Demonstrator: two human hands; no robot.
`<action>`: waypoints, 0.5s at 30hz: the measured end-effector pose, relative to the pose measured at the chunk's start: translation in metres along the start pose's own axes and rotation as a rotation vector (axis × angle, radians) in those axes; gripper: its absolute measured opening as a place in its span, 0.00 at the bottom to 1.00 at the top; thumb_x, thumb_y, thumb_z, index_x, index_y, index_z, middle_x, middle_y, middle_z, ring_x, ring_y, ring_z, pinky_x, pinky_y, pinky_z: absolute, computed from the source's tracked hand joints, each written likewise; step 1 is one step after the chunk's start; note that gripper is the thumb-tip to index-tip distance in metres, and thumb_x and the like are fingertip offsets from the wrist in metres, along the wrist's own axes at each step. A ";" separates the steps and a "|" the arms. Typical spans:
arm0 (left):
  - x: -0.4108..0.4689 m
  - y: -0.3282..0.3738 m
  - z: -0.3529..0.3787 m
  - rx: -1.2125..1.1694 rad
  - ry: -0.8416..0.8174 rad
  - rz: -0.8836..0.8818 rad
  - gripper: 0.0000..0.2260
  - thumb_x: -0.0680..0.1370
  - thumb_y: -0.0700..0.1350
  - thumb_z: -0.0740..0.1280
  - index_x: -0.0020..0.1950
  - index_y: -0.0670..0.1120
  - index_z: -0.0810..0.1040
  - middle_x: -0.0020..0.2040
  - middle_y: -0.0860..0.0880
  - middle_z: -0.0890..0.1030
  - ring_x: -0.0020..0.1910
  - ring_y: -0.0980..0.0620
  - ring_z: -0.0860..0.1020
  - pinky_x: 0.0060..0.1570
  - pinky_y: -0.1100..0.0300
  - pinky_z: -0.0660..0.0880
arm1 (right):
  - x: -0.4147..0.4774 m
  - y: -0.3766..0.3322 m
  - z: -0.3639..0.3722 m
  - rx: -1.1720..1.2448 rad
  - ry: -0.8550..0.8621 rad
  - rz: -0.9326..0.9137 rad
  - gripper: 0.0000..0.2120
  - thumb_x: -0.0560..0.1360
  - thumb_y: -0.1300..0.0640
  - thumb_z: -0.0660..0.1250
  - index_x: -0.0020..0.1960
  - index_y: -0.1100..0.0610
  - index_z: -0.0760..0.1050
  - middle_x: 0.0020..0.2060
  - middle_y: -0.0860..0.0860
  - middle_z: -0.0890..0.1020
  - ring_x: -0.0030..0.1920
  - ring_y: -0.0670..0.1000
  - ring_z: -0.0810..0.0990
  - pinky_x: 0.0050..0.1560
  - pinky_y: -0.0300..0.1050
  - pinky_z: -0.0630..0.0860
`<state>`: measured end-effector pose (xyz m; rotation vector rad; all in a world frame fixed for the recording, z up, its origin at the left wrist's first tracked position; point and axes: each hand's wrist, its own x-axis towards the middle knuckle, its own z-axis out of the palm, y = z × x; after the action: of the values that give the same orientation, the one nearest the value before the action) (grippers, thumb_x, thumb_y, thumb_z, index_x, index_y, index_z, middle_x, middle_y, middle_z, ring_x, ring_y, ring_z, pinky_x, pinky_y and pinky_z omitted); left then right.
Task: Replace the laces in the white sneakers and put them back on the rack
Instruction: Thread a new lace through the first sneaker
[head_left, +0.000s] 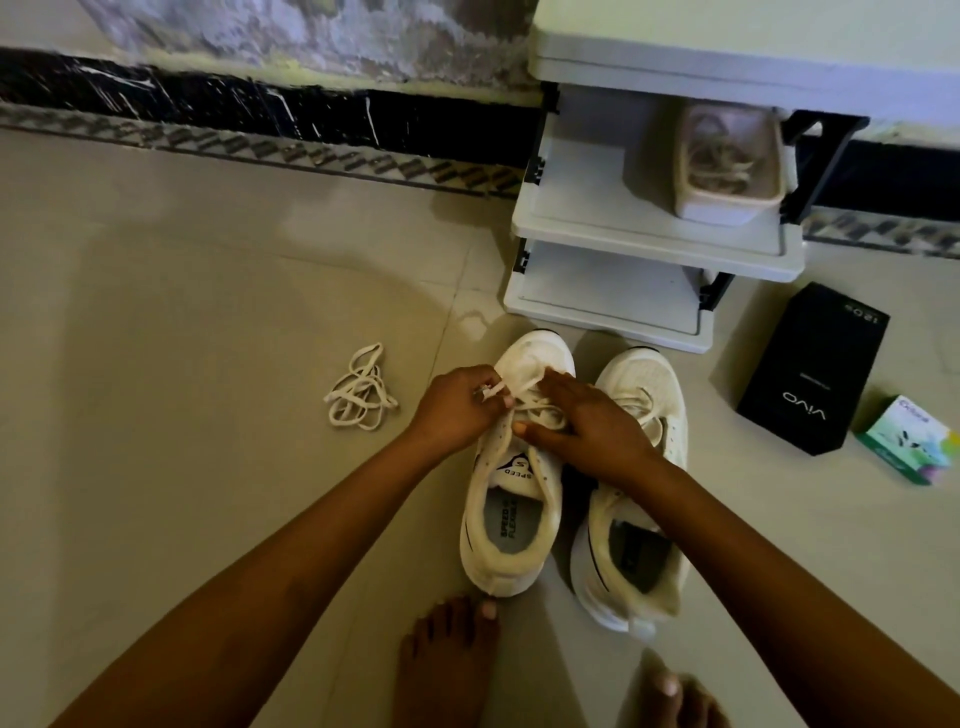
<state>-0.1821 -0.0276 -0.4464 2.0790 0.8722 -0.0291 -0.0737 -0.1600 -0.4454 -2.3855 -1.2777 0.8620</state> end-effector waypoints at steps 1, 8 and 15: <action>0.002 0.001 -0.003 0.028 -0.002 0.010 0.04 0.76 0.44 0.67 0.44 0.43 0.78 0.44 0.46 0.81 0.45 0.48 0.77 0.41 0.60 0.68 | 0.000 0.000 0.000 -0.004 -0.005 0.001 0.36 0.75 0.38 0.60 0.76 0.52 0.54 0.76 0.49 0.57 0.75 0.51 0.56 0.72 0.46 0.56; 0.011 0.012 -0.016 -0.028 0.045 0.021 0.10 0.77 0.42 0.66 0.46 0.35 0.77 0.35 0.46 0.74 0.36 0.50 0.71 0.35 0.58 0.64 | 0.001 0.000 0.000 -0.002 0.000 0.001 0.36 0.74 0.36 0.60 0.76 0.51 0.56 0.74 0.50 0.61 0.73 0.52 0.61 0.71 0.49 0.62; 0.001 0.004 0.005 0.107 0.006 0.102 0.05 0.74 0.46 0.70 0.43 0.46 0.75 0.38 0.48 0.78 0.41 0.46 0.78 0.41 0.57 0.71 | 0.000 0.000 0.000 -0.012 -0.001 -0.006 0.34 0.75 0.38 0.60 0.75 0.53 0.57 0.75 0.50 0.60 0.73 0.52 0.60 0.70 0.47 0.60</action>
<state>-0.1772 -0.0322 -0.4468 2.2216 0.7817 -0.0153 -0.0739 -0.1597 -0.4452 -2.3896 -1.2935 0.8565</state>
